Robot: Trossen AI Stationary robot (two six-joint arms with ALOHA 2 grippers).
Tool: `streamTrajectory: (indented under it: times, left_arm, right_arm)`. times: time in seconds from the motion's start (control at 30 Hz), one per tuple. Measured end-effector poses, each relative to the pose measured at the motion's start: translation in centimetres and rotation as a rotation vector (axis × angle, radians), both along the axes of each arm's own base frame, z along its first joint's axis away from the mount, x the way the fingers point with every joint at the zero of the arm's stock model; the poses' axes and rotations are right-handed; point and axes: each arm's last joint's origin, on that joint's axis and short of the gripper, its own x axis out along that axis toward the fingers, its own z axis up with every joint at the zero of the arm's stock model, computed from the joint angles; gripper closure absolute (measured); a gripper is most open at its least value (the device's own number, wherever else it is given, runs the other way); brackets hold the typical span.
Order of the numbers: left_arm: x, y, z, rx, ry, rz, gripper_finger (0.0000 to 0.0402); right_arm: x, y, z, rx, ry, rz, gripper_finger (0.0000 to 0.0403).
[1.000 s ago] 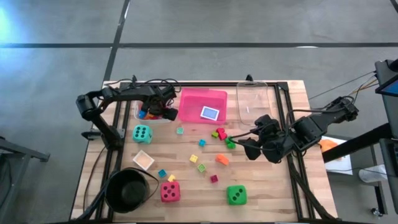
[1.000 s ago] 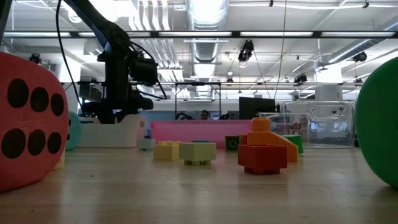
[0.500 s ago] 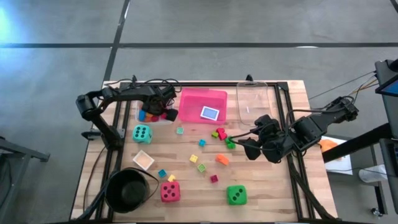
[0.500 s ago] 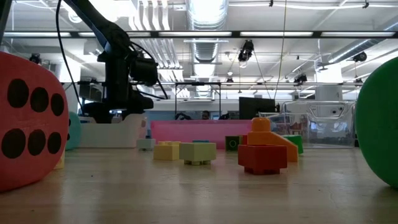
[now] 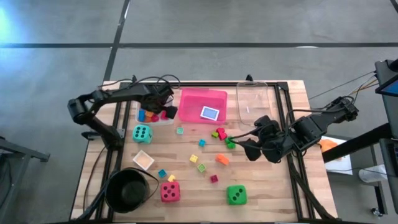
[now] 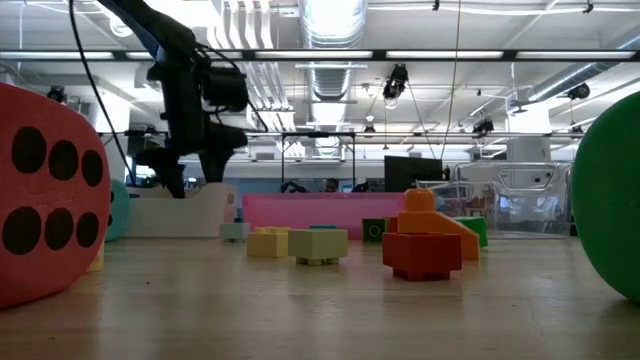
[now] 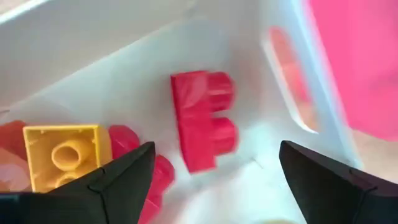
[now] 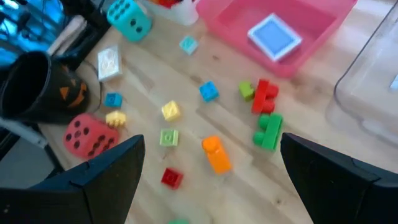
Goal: Pick & Place Toys
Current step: Put the green dice into the transparent bin
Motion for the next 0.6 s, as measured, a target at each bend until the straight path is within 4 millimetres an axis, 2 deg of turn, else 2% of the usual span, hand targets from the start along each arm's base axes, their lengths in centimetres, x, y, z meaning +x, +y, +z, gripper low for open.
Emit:
streamTrajectory:
  times: [0.2, 0.3, 0.6]
  left_arm:
    - [0.3, -2.7, 2.8, 0.035, -0.109, -0.085, 0.0055]
    - [0.4, -4.6, 4.2, 0.053, -0.17, -0.131, 0.0055]
    - [0.6, -9.8, 7.4, 0.079, -0.362, -0.266, 0.0055]
  right_arm:
    - [0.2, 0.6, -0.5, 0.11, 0.093, 0.101, 0.0037]
    - [0.4, 1.0, -1.6, 0.176, 0.172, 0.14, 0.0037]
    - [0.1, 2.2, -6.0, 0.499, 0.348, -0.079, 0.0037]
